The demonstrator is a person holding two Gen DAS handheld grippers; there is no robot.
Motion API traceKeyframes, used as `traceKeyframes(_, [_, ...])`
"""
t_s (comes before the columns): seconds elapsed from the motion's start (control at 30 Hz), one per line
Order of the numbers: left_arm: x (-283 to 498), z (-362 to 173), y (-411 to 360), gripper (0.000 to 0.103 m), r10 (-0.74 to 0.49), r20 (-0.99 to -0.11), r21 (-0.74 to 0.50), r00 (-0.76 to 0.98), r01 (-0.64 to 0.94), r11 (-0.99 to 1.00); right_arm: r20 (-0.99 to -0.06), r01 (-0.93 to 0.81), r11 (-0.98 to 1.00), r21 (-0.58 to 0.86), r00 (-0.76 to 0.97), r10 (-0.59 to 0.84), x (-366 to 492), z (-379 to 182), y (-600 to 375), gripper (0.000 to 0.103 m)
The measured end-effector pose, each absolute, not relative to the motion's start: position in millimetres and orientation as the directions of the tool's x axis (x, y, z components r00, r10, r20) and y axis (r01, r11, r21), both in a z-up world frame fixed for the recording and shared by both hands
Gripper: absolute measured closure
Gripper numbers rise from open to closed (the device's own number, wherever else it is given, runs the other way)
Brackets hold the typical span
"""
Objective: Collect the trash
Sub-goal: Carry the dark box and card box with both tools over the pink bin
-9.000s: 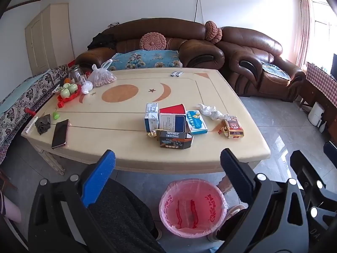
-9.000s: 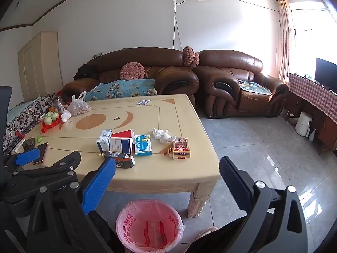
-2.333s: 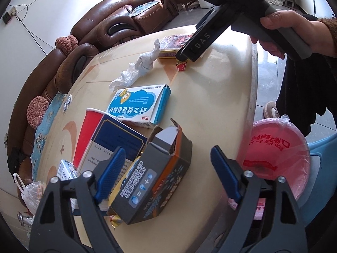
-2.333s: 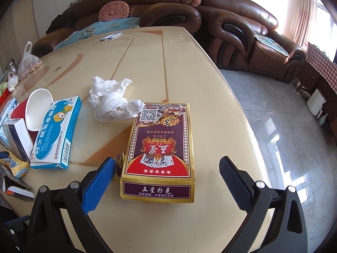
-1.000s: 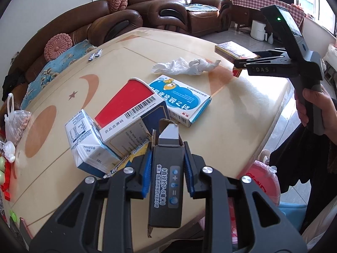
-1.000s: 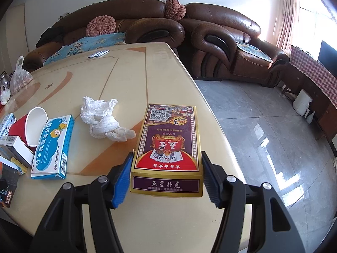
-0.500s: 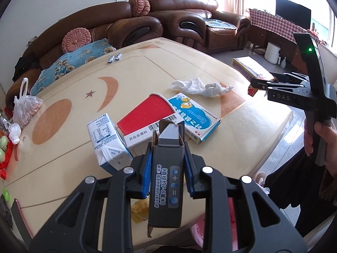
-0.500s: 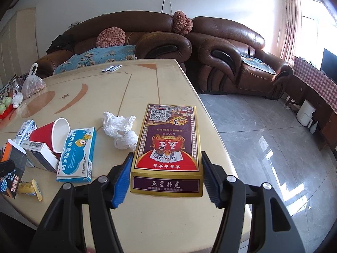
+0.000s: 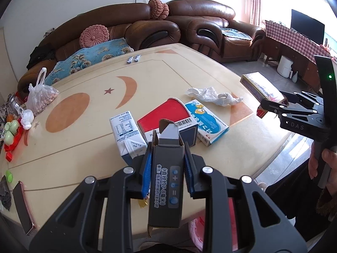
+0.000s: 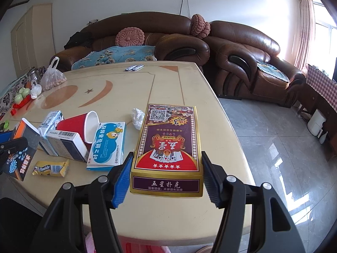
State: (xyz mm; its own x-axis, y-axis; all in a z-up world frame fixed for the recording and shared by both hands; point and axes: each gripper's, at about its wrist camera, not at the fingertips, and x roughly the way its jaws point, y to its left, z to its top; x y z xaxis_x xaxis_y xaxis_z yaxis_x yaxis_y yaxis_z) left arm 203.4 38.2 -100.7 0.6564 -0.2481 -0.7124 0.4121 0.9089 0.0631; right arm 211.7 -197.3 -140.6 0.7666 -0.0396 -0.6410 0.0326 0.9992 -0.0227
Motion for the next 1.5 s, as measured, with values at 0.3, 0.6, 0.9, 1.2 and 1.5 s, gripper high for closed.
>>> traceKeyframes(0.3, [169,-86,33,0.076,-0.233,-0.685,0.054,0.691,0.367,0.929,-0.606,-0.047,0.998,-0.031,0.795,0.019,172,-107,-171,0.043])
traceKeyframes(0.6, [120,-66,27,0.076,-0.243,-0.647,0.05,0.722,0.359,0.932,-0.569,-0.112,0.993,-0.029,0.819,0.076,119,-76,-150,0.043])
traceKeyframes(0.9, [78,-65,21,0.076,-0.261,-0.645,0.045,0.719,0.376,0.925,-0.574,-0.155,0.987,-0.047,0.812,0.1,61,-70,-140,0.043])
traceKeyframes(1.2, [54,-81,21,0.076,-0.286,-0.668,0.012,0.687,0.394,0.919,-0.597,-0.161,0.985,-0.057,0.797,0.096,22,-80,-141,0.043])
traceKeyframes(1.5, [38,-107,20,0.076,-0.3,-0.706,-0.02,0.641,0.405,0.914,-0.641,-0.173,0.983,-0.067,0.762,0.091,10,-103,-137,0.043])
